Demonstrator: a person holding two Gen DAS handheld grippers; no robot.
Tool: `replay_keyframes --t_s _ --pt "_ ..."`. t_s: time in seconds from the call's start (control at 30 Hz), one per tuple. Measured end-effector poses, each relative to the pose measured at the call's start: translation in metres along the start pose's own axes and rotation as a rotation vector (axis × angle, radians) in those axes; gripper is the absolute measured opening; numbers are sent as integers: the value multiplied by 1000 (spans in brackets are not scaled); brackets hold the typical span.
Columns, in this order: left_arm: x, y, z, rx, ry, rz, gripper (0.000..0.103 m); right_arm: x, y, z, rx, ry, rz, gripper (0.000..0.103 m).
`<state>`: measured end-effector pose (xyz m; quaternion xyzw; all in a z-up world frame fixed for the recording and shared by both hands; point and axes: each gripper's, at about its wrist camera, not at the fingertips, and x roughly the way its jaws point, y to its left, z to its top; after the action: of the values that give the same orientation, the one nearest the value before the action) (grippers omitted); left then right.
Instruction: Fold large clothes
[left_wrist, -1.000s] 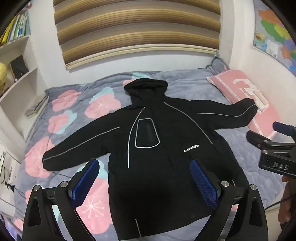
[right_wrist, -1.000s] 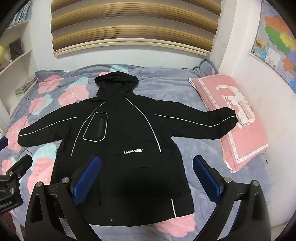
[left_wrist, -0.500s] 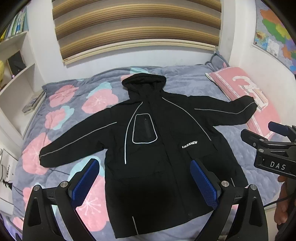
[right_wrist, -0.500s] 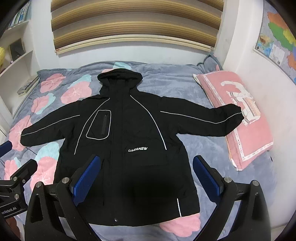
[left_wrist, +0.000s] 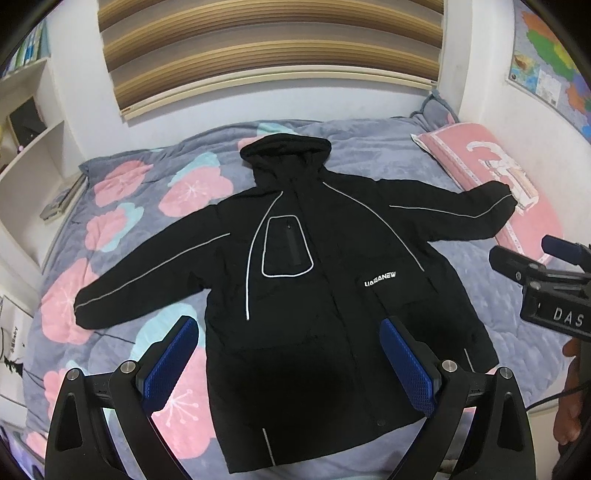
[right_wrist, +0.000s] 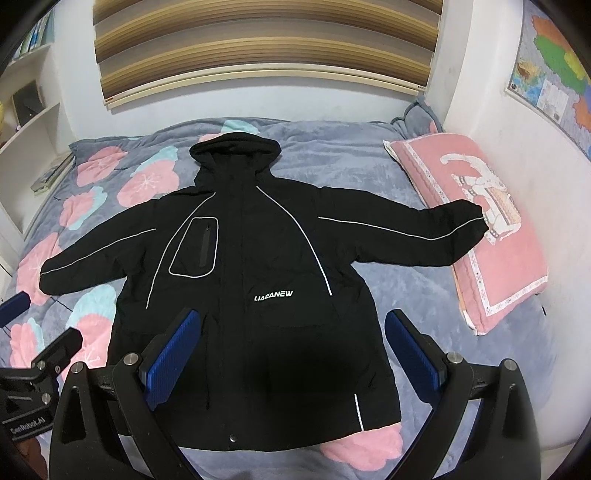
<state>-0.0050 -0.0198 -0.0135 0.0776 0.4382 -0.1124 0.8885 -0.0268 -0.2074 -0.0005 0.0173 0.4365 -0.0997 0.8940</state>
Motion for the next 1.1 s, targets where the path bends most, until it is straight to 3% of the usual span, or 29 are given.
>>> replay_keyframes --t_s 0.5,0.67,1.1 --pt "8 26 -19 -82 30 21 99 1 15 2 -48 6 1 101" --pt "9 35 -19 -117 39 -8 99 3 17 1 -49 14 10 101" --pt "24 28 -18 -92 73 -12 99 18 21 2 -54 44 9 101"
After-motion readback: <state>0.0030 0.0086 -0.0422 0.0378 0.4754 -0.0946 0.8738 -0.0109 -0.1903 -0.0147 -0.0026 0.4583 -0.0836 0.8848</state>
